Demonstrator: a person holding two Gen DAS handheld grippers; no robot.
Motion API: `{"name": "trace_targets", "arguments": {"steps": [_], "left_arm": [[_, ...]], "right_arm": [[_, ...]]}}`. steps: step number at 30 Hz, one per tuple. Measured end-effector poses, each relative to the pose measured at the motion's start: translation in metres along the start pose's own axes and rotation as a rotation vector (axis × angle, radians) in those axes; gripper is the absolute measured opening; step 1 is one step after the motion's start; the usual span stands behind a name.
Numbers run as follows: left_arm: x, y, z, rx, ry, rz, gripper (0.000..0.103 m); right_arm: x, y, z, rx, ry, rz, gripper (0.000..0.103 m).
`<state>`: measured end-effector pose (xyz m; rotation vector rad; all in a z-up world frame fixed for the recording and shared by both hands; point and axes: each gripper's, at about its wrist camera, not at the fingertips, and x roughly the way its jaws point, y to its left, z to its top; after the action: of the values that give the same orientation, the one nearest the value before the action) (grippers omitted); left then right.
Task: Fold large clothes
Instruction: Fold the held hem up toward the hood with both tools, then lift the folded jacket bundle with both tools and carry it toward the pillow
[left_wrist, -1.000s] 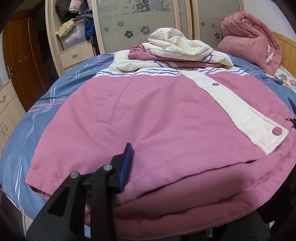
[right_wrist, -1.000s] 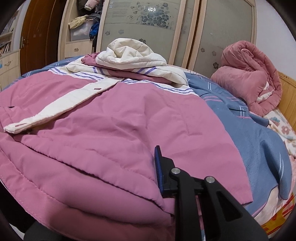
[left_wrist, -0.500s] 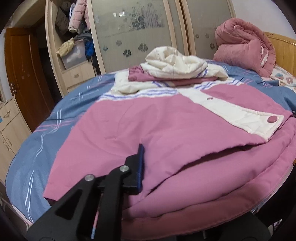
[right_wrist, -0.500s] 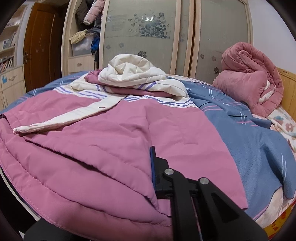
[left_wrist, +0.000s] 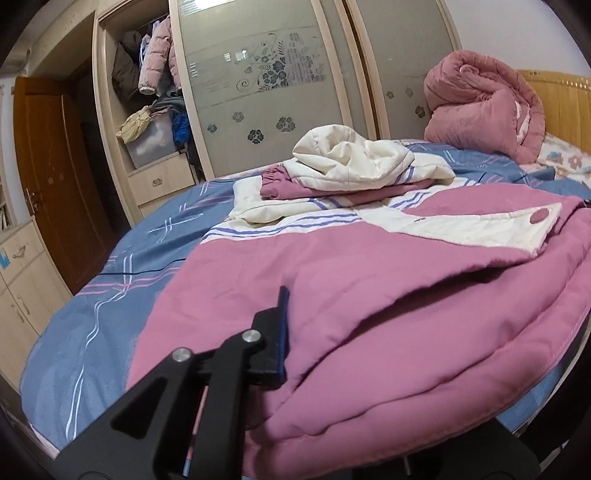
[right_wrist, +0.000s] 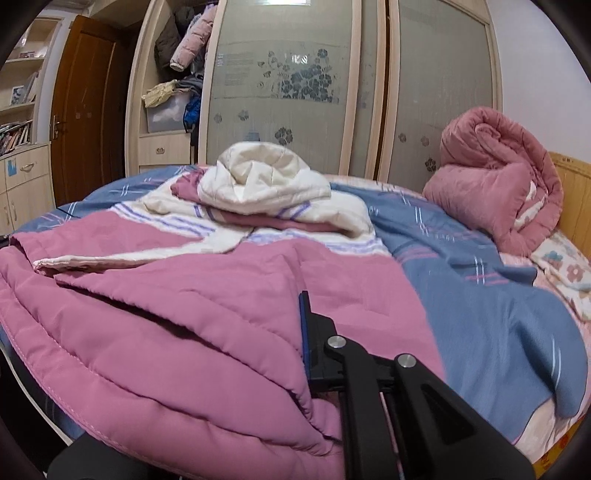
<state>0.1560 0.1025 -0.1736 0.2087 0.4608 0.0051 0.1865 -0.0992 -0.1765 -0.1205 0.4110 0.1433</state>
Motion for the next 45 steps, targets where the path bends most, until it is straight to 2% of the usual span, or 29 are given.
{"name": "trace_targets", "arguments": {"steps": [3, 7, 14, 23, 33, 45], "left_arm": [[0.001, 0.006, 0.011, -0.011, -0.004, -0.015, 0.009], [0.0, 0.009, 0.032, 0.031, -0.033, -0.003, 0.009], [0.007, 0.017, 0.092, 0.097, -0.115, -0.006, 0.009], [0.031, 0.023, 0.145, 0.173, -0.174, 0.011, 0.01], [0.064, 0.037, 0.191, 0.173, -0.172, 0.012, 0.01], [0.1, 0.049, 0.225, 0.148, -0.149, -0.013, 0.01]], "right_arm": [[0.0, 0.0, 0.01, 0.001, -0.015, 0.005, 0.008], [0.001, -0.003, 0.028, 0.003, -0.05, -0.001, 0.007], [0.005, -0.01, 0.065, -0.026, -0.114, -0.017, 0.007], [0.023, -0.02, 0.11, -0.085, -0.176, -0.039, 0.007], [0.052, -0.027, 0.161, -0.112, -0.188, -0.023, 0.007], [0.078, -0.028, 0.192, -0.14, -0.201, -0.03, 0.007]]}}
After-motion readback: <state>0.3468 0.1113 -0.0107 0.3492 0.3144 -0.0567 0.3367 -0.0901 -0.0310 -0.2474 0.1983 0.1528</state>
